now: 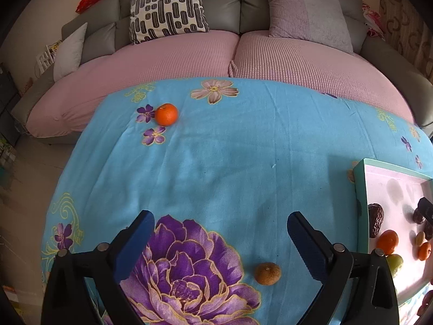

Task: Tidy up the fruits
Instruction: 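Move both tools back toward the fruits left on the cloth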

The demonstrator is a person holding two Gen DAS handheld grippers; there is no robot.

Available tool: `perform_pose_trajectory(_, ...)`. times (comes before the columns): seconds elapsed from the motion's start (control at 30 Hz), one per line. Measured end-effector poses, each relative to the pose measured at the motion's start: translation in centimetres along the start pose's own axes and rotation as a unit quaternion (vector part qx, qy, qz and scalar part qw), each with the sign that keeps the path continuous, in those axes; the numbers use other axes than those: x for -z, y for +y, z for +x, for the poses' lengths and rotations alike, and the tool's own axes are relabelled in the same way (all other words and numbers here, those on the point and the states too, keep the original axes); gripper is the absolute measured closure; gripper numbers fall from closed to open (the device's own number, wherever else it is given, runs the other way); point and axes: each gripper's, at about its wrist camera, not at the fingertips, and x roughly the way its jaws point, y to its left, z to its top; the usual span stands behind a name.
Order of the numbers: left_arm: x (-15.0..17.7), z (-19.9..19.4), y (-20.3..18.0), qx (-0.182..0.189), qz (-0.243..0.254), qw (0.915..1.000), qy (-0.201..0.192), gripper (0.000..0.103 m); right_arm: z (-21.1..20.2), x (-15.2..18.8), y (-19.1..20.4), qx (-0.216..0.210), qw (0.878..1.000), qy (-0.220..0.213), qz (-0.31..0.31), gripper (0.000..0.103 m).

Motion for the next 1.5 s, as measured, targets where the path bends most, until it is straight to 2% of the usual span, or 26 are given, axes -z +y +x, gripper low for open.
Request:
perform_pose_trajectory(0.2,0.6,-0.8,3.9,-0.022,-0.040,0.9989,-0.008,0.002,0.1,0.6,2.9,-0.011,0.999,-0.004,-0.035,0.019)
perform_pose_trajectory(0.47,1.3,-2.2,7.3,-0.028,-0.078,0.9962,-0.026,0.001,0.0,1.7,6.4,-0.042,0.995,-0.008,-0.085,0.019)
perform_pose_trajectory(0.6,1.7,-2.8,8.3,-0.040,-0.078,0.9957,-0.029,0.001,-0.4,2.3,8.7,-0.069,0.991,-0.010,-0.117,0.019)
perform_pose_trajectory(0.77,2.2,-3.4,9.1,-0.020,-0.075,0.9966,-0.024,0.001,-0.5,3.4,12.1,-0.106,0.982,-0.007,-0.156,0.019)
perform_pose_trajectory(0.97,2.6,-2.3,9.9,-0.042,-0.066,0.9969,-0.005,0.001,0.0,5.5,16.1,-0.137,0.971,0.017,-0.196,0.019)
perform_pose_trajectory(1.1,2.9,-0.9,10.3,-0.055,-0.056,0.9967,0.018,0.001,0.8,7.2,17.8,-0.130,0.966,0.031,-0.222,0.019)
perform_pose_trajectory(1.23,3.2,0.3,10.2,-0.052,-0.050,0.9967,0.037,0.001,1.7,8.4,18.7,-0.124,0.961,0.048,-0.242,0.019)
perform_pose_trajectory(1.5,3.2,1.2,10.5,-0.064,-0.050,0.9954,0.051,0.001,3.0,9.8,19.8,-0.115,0.954,0.068,-0.269,0.019)
